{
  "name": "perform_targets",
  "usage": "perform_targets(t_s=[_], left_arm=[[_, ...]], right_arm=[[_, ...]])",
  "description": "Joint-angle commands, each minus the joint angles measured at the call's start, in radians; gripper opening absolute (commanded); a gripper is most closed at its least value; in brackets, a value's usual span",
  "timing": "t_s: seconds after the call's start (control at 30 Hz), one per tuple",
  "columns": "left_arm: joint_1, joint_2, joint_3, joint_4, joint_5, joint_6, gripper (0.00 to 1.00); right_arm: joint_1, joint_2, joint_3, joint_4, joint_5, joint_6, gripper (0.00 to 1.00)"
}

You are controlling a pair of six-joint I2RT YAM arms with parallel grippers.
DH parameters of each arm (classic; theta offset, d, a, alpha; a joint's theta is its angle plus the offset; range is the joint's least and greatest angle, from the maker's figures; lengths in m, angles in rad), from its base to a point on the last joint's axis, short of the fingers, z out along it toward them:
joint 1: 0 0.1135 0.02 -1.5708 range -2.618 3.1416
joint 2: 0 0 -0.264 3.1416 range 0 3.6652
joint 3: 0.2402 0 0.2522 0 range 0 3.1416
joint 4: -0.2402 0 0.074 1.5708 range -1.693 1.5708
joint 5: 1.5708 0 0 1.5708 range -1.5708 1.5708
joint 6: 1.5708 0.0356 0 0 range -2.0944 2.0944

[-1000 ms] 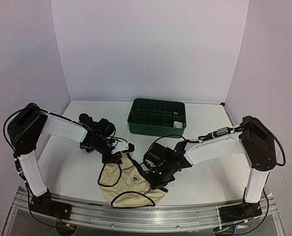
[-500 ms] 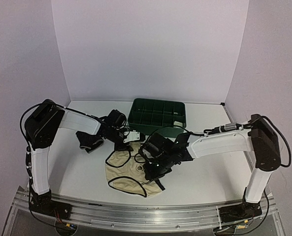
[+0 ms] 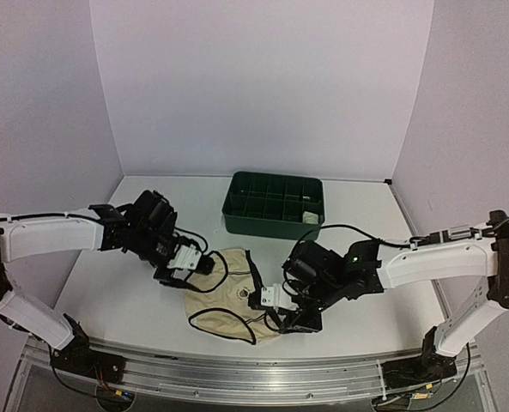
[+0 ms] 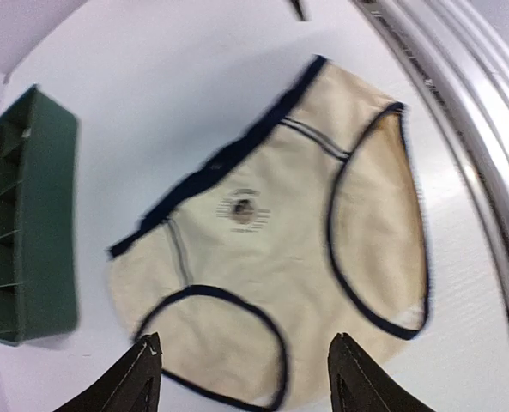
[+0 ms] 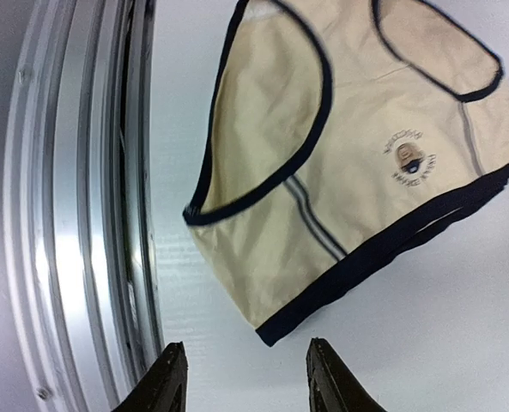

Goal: Roll the underwear
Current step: Flatten out the underwear at the center of the board, then fold the underwear at the center of the board.

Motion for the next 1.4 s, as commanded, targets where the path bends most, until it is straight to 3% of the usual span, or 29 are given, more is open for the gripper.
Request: perform_targets(t_s=[0.0, 0.2, 0.63, 0.73, 0.87, 1.1, 1.37], left_arm=[[-0.113, -0.068, -0.189, 0.006, -0.036, -0.04, 0.64], [-0.153, -0.059, -0.28, 0.104, -0.134, -0.088, 0.59], [-0.16, 0.007, -0.351, 0.216, -0.205, -0.054, 0.52], [-0.16, 0.019, -0.37, 0.232, -0.229, -0.026, 0.49], [-0.16, 0.024, -0.371, 0.24, -0.221, -0.014, 0.4], [-0.16, 0.034, -0.345, 0.272, -0.235, -0.067, 0.03], [-0.154, -0.026, -0.326, 0.178, -0.207, -0.164, 0.0]], right_arm=[[0.004, 0.093, -0.002, -0.035, 0.043, -0.395, 0.42], [0.003, 0.167, 0.017, -0.04, 0.047, -0.496, 0.41], [0.0, 0.31, 0.083, -0.036, 0.142, -0.489, 0.33], [0.0, 0.32, 0.082, -0.037, 0.154, -0.485, 0.24], [0.0, 0.335, 0.088, -0.039, 0.161, -0.46, 0.0], [0.001, 0.321, 0.15, -0.112, 0.146, -0.315, 0.0], [0.077, 0.203, 0.164, -0.269, 0.088, -0.13, 0.0]])
